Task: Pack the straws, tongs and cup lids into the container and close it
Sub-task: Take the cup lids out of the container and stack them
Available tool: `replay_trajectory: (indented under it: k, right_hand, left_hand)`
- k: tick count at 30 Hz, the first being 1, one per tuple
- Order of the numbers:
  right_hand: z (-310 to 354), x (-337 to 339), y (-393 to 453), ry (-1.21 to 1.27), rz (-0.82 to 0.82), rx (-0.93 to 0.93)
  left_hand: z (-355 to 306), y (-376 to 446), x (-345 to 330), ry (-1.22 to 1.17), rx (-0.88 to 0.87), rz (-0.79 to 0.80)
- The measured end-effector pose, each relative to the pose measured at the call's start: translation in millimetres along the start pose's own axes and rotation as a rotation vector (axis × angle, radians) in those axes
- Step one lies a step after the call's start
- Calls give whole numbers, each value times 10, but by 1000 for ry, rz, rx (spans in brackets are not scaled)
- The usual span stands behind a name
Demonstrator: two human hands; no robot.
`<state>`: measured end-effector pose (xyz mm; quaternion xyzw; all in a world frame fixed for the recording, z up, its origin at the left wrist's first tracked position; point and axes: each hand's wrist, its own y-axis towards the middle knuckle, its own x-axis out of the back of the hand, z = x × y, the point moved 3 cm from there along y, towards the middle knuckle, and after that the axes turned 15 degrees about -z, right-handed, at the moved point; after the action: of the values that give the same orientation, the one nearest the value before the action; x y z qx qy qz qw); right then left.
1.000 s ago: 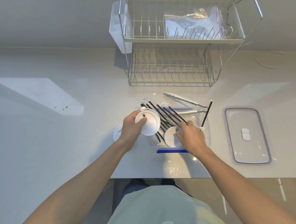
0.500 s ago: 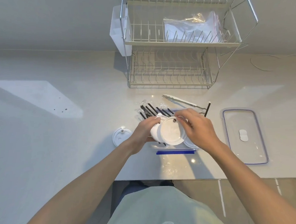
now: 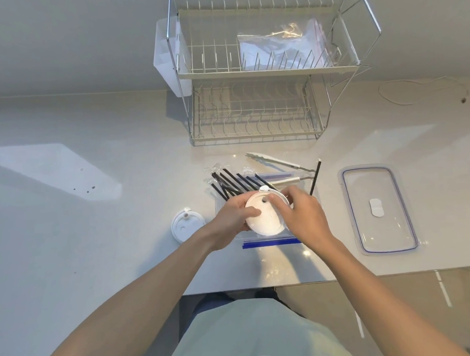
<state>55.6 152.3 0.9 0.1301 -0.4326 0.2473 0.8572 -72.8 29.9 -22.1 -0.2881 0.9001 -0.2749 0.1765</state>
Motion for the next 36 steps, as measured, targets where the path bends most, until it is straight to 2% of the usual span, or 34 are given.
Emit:
replay_trajectory:
  k: [3, 5, 10, 14, 16, 18, 19, 21, 23, 25, 30, 36]
  right_hand:
    - [-68, -65, -56, 271, 131, -176]
    - [-102, -92, -91, 379, 163, -250]
    - [-90, -126, -139, 307, 68, -222]
    - [-85, -144, -171, 278, 41, -201]
    - [-141, -132, -158, 360, 85, -240]
    - [-258, -55, -94, 406, 39, -285]
    - [-345, -1, -36, 315, -10, -251]
    - [-533, 45, 68, -89, -26, -105]
    - [-633, -9, 113, -411, 70, 5]
    - [-628, -71, 110, -594, 133, 80]
    - [-587, -140, 73, -750, 132, 125]
    - [-480, -338, 132, -818, 231, 161]
  left_hand:
    - [10, 19, 6, -49, 18, -14]
    - [31, 25, 25, -58, 29, -4]
    - [56, 2, 2, -29, 10, 39]
    - [92, -7, -22, 22, -20, -59]
    - [119, 2, -5, 101, -63, -124]
    - [117, 29, 54, 167, -100, -224]
    - [109, 46, 94, 188, -112, -268]
    - [99, 58, 158, 164, -115, -306]
    - [98, 55, 193, 125, -107, -308]
    - [107, 50, 211, 128, -104, -324]
    - [165, 68, 249, 131, -83, -372]
    - [193, 30, 329, 137, -48, -393]
